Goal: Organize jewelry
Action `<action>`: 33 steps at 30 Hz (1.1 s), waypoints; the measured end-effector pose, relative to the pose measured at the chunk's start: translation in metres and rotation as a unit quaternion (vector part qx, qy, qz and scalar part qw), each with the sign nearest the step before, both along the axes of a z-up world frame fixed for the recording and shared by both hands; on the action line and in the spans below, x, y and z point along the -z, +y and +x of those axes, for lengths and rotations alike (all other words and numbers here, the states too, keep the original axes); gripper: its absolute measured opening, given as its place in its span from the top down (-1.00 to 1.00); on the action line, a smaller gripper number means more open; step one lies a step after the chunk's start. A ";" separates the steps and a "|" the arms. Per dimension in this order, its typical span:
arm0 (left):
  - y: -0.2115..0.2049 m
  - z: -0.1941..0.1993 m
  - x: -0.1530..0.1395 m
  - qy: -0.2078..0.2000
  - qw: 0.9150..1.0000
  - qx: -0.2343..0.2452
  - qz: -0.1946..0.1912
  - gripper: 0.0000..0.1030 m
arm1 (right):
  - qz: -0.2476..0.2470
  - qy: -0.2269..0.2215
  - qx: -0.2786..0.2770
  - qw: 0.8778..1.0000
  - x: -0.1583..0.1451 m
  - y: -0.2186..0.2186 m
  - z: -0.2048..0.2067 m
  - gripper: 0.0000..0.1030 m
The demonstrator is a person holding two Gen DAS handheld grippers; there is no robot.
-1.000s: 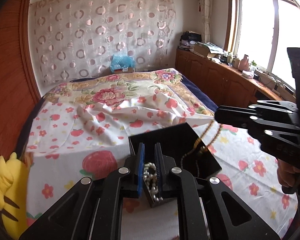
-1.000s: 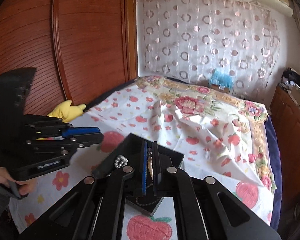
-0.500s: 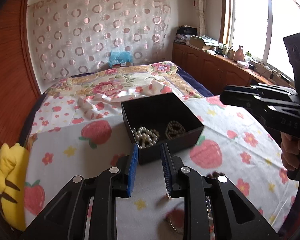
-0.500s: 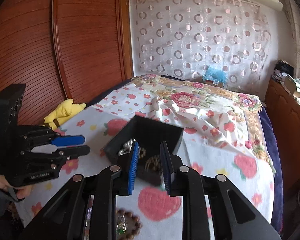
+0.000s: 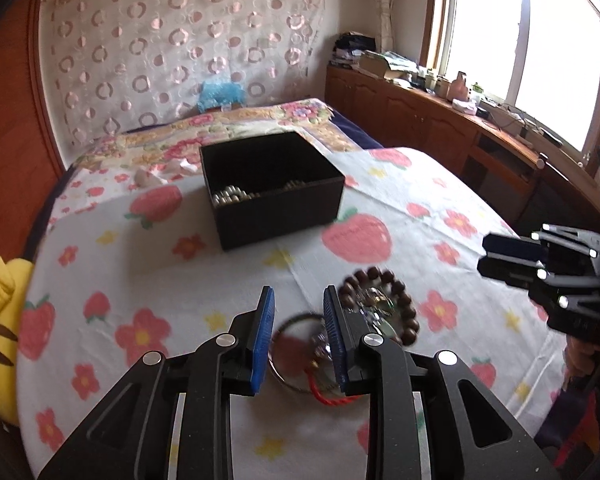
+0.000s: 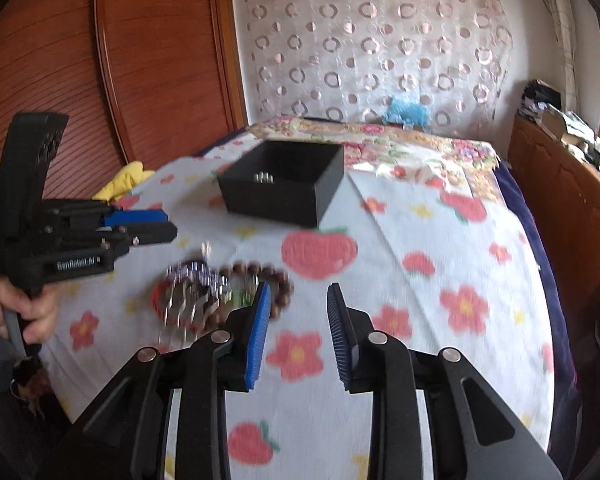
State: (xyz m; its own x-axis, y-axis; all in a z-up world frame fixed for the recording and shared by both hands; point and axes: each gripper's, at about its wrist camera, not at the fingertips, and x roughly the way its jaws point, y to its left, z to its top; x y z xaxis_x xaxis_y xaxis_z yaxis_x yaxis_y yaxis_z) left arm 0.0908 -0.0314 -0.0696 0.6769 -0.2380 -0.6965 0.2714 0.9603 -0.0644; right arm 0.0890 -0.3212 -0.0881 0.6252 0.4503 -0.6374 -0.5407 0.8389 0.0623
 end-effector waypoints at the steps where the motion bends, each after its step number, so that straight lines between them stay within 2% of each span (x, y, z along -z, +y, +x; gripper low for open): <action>1: -0.002 -0.002 0.001 0.002 1.000 0.000 -0.003 0.52 | 0.000 0.001 0.000 1.000 0.004 -0.001 -0.005 0.38; 3: -0.002 -0.004 0.005 0.007 1.000 -0.002 -0.009 0.38 | 0.000 0.006 -0.002 1.000 0.011 0.001 -0.011 0.38; 5: -0.004 -0.005 0.009 0.017 1.000 -0.002 -0.015 0.33 | 0.001 0.013 -0.002 1.000 0.019 0.001 -0.015 0.38; 15: -0.017 -0.002 0.029 0.049 0.999 0.003 -0.018 0.32 | 0.011 0.040 0.001 0.999 0.044 -0.002 -0.019 0.38; 28: -0.012 0.011 0.041 0.074 0.996 0.006 -0.054 0.32 | 0.013 0.040 -0.001 0.999 0.046 -0.002 -0.020 0.38; 32: -0.011 0.008 0.038 0.068 0.996 0.009 -0.057 0.45 | 0.006 0.041 -0.001 0.999 0.047 0.000 -0.018 0.38; 33: -0.011 0.007 0.037 0.065 0.996 0.009 -0.059 0.55 | 0.005 0.041 -0.001 0.999 0.047 0.000 -0.018 0.38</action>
